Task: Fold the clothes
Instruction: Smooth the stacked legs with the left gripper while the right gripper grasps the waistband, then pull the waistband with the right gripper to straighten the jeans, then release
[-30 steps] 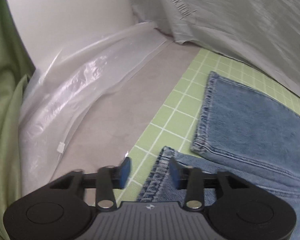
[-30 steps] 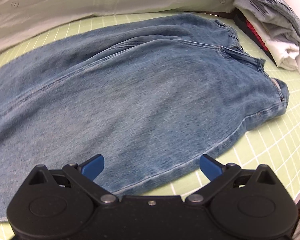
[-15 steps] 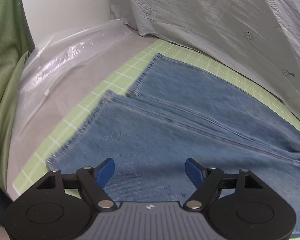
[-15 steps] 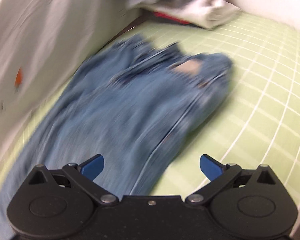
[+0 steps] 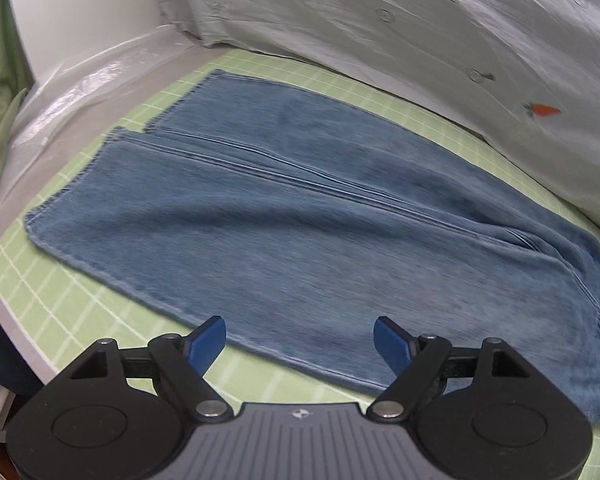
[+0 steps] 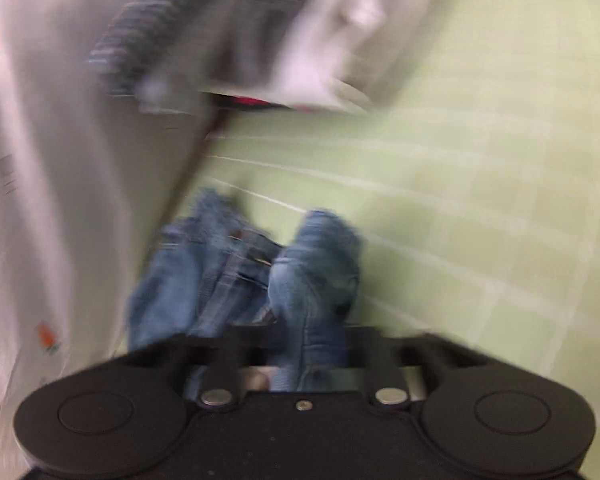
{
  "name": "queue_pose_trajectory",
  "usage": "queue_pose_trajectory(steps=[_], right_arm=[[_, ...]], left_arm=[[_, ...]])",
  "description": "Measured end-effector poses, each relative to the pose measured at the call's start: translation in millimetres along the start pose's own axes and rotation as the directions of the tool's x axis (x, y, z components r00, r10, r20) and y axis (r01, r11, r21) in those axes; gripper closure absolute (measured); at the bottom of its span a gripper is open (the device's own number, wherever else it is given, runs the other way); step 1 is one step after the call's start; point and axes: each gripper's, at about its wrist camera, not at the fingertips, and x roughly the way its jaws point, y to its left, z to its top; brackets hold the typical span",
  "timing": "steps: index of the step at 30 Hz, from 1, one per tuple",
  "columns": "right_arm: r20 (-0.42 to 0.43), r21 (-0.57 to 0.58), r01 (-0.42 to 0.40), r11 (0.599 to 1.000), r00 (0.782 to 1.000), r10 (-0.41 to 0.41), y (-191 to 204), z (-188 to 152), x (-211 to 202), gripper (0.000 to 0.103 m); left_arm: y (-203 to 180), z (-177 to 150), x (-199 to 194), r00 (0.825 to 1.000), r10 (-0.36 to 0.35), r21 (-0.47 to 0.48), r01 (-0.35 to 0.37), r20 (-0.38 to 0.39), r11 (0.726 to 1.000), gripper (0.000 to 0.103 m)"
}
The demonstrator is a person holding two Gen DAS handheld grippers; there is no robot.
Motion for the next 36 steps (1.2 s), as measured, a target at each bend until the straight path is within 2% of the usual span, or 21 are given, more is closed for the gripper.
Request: queue_pose_trajectory(steps=[2,4,5,6,7,8,9,12,15,18,20,23,26,28,29,30,31,34,36], right_arm=[[0.060,-0.119,-0.052,0.992,0.996,0.059,9,9,-30,0.093],[0.084,-0.223,-0.016,0.975,0.996,0.035,8,12,-53,0.093],[0.077,-0.271,0.020,0.962,0.997,0.001,5,12,-58,0.093],[0.030,-0.321,0.086,0.943,0.996,-0.080,-3,10,-49,0.090],[-0.028,-0.376,0.155,0.913,0.983,-0.179,-12,7,-37,0.079],[-0.055,-0.415,0.198,0.888,0.969,-0.241,-18,6,-30,0.070],[-0.035,-0.422,0.205,0.883,0.970,-0.242,-19,8,-31,0.053],[0.030,-0.448,0.233,0.863,0.969,-0.246,-19,17,-33,0.028],[0.097,-0.531,0.256,0.808,0.965,-0.242,2,36,-9,0.026],[0.068,-0.576,0.197,0.793,0.979,-0.195,22,51,26,0.025],[0.003,-0.605,0.130,0.786,0.987,-0.161,33,51,55,0.025],[-0.092,-0.642,0.048,0.765,0.986,-0.139,46,42,88,0.025],[-0.171,-0.700,-0.024,0.713,0.976,-0.135,56,27,109,0.030],[-0.187,-0.747,-0.037,0.664,0.970,-0.157,61,19,116,0.034],[-0.186,-0.770,-0.043,0.636,0.969,-0.160,64,16,116,0.036],[-0.196,-0.789,-0.058,0.611,0.967,-0.161,65,16,117,0.043],[-0.209,-0.807,-0.079,0.585,0.965,-0.158,67,16,117,0.056],[-0.241,-0.836,-0.130,0.533,0.960,-0.144,69,20,114,0.073],[-0.163,-0.858,-0.056,0.511,0.972,-0.168,69,25,110,0.078]], left_arm=[[-20,-1,2,1.000,-0.006,0.013,0.006,0.000,1.000,0.021],[-38,0,4,1.000,-0.009,0.022,0.009,0.004,1.000,0.021],[-46,0,7,1.000,-0.012,0.017,0.012,0.001,1.000,0.021],[-54,1,11,1.000,-0.016,0.009,0.016,-0.004,1.000,0.021],[-61,2,14,1.000,-0.019,0.009,0.019,-0.014,1.000,0.021],[-68,4,18,0.999,-0.021,0.013,0.022,-0.026,1.000,0.021],[-75,6,21,0.999,-0.021,0.022,0.022,-0.034,1.000,0.021],[-92,13,28,1.000,-0.008,0.056,0.009,-0.030,0.998,0.020],[-110,20,36,0.999,-0.007,0.073,0.010,-0.048,0.997,0.020],[-127,28,44,0.999,0.004,0.087,0.000,-0.047,0.996,0.020],[-135,32,49,0.999,0.013,0.092,-0.008,-0.046,0.996,0.019],[-145,34,59,0.998,0.020,0.081,-0.015,-0.062,0.997,0.018],[-153,31,66,0.997,0.029,0.079,-0.023,-0.076,0.997,0.018],[-157,27,72,0.995,0.037,0.078,-0.030,-0.093,0.996,0.018],[-158,25,75,0.994,0.040,0.078,-0.032,-0.105,0.996,0.018],[-159,24,79,0.992,0.044,0.076,-0.035,-0.117,0.997,0.018],[-161,22,82,0.991,0.046,0.073,-0.037,-0.128,0.997,0.018],[-165,17,94,0.985,0.063,0.074,-0.051,-0.164,0.996,0.018],[-169,16,104,0.979,0.085,0.091,-0.069,-0.186,0.993,0.018]])
